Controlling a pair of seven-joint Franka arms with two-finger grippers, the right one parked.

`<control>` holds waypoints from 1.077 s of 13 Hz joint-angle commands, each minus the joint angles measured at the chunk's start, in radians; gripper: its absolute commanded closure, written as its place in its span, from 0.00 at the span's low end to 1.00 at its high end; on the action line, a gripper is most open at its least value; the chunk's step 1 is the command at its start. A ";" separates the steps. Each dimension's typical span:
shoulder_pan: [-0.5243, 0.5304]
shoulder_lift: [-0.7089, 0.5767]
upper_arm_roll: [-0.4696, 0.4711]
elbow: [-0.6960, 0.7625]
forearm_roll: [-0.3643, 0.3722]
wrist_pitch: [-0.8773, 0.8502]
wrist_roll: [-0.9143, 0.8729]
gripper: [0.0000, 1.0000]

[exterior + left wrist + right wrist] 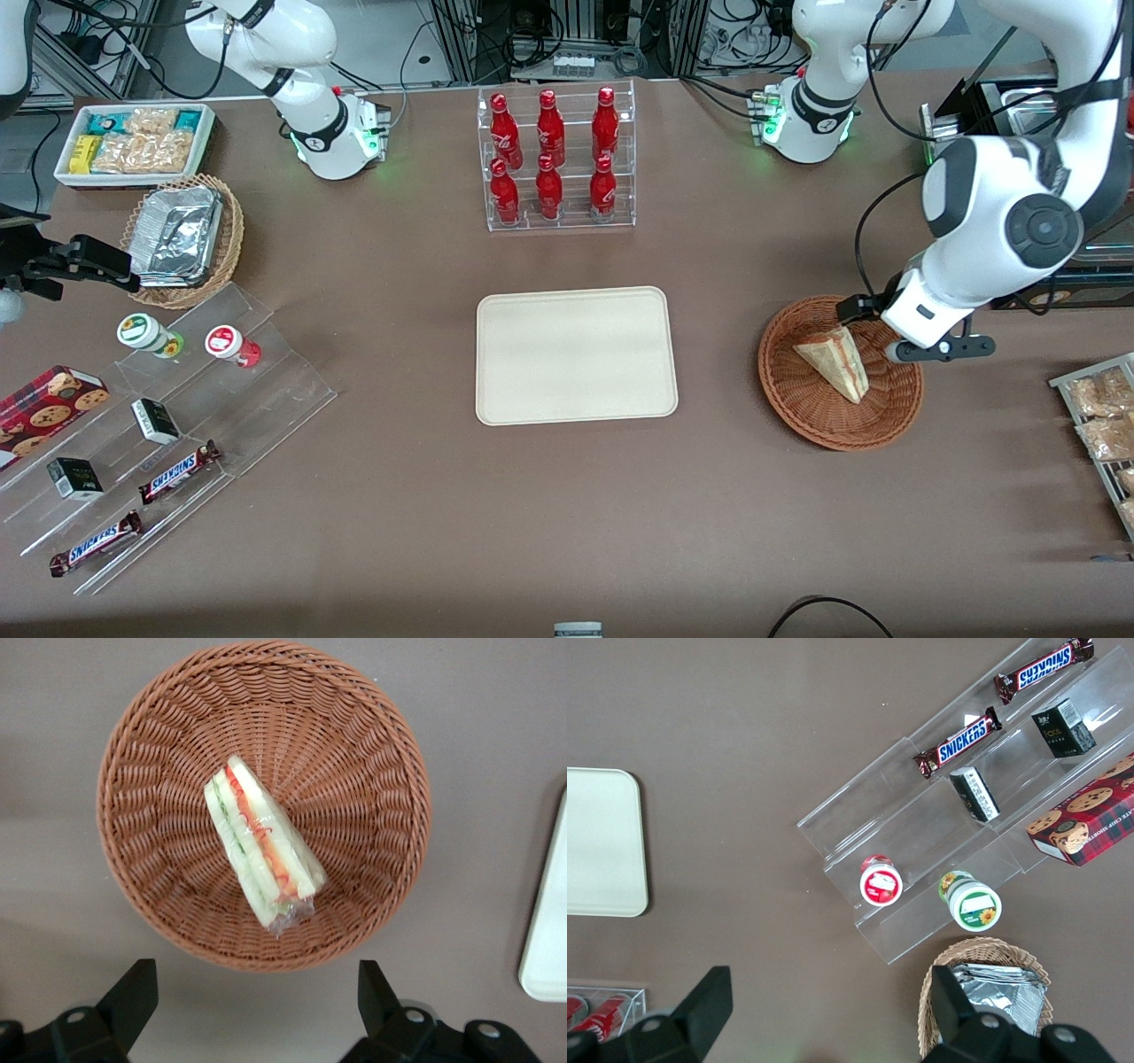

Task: Place sandwich from basket to tray
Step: 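Lower the left gripper and close it on the sandwich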

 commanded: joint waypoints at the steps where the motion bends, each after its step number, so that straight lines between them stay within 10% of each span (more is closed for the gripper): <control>1: -0.003 0.010 0.003 -0.048 0.013 0.083 -0.057 0.00; 14: -0.012 0.085 0.000 -0.140 0.015 0.324 -0.628 0.00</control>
